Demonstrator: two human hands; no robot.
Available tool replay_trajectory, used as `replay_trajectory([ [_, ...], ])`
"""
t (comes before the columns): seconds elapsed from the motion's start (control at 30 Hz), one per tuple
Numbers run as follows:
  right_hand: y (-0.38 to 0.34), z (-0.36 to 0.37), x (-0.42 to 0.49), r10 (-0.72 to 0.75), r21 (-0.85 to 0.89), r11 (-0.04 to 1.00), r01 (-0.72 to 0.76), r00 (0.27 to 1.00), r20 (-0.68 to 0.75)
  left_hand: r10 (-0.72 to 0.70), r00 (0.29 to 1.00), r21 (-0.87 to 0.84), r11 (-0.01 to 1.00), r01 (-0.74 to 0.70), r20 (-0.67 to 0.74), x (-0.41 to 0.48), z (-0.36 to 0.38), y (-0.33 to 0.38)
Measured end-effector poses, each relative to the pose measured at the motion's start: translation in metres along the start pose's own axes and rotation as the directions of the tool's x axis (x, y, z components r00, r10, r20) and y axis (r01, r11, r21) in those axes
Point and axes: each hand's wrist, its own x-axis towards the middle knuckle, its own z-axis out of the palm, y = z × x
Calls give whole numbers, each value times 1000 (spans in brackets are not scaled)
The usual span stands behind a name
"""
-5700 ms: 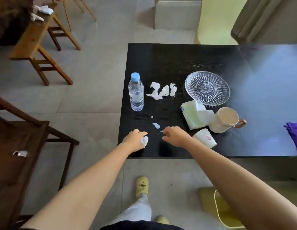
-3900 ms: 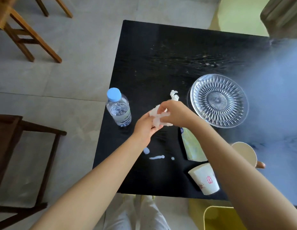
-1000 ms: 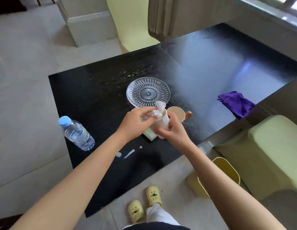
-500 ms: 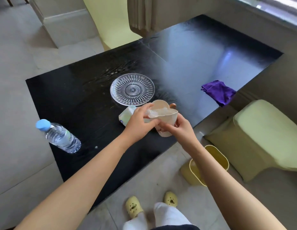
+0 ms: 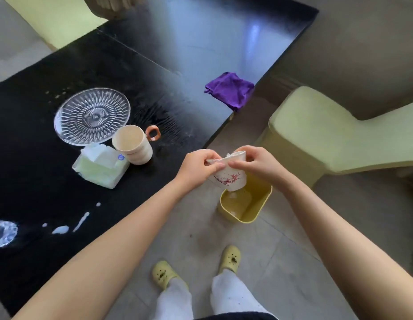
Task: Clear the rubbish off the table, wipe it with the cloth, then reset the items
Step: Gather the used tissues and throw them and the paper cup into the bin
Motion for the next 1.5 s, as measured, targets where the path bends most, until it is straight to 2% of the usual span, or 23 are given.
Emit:
replay_trajectory([
  [0.17,49,-45,33,0,-352,936,18,999,51,-20,999,115,993,15,40,44,66,2],
  [0.27,84,-45,58,32,-450,893,-6,998,52,-62,996,187,981,48,69,68,90,-16],
  [0.37,125,-36,77,142,-461,876,-143,989,-37,-8,1000,341,940,6,5,96,90,-42],
  [0.43,151,-28,87,220,-420,875,-241,971,-98,51,995,486,874,-6,-80,120,80,-59],
  [0.5,176,-19,97,284,-377,868,-322,946,-154,61,987,631,774,46,-147,147,67,-71],
  [0.6,212,-3,117,370,-310,848,-430,899,-235,-37,979,743,646,176,-199,182,61,-91],
  [0.67,235,10,132,411,-242,844,-478,867,-281,-79,970,760,609,228,-228,194,65,-102],
  [0.87,287,56,173,521,-139,787,-601,769,-370,18,956,765,604,224,-293,197,74,-115],
  [1.07,327,104,192,651,-138,658,-740,651,-389,59,947,770,600,219,-315,198,77,-120],
  [1.23,337,121,203,767,-70,561,-825,550,-331,90,942,780,589,211,-322,199,77,-122],
  [1.33,342,120,207,770,-66,575,-816,567,-294,98,938,778,591,212,-331,199,77,-122],
  [1.5,353,112,213,750,-195,607,-770,637,-180,89,943,780,590,210,-322,199,77,-122],
])
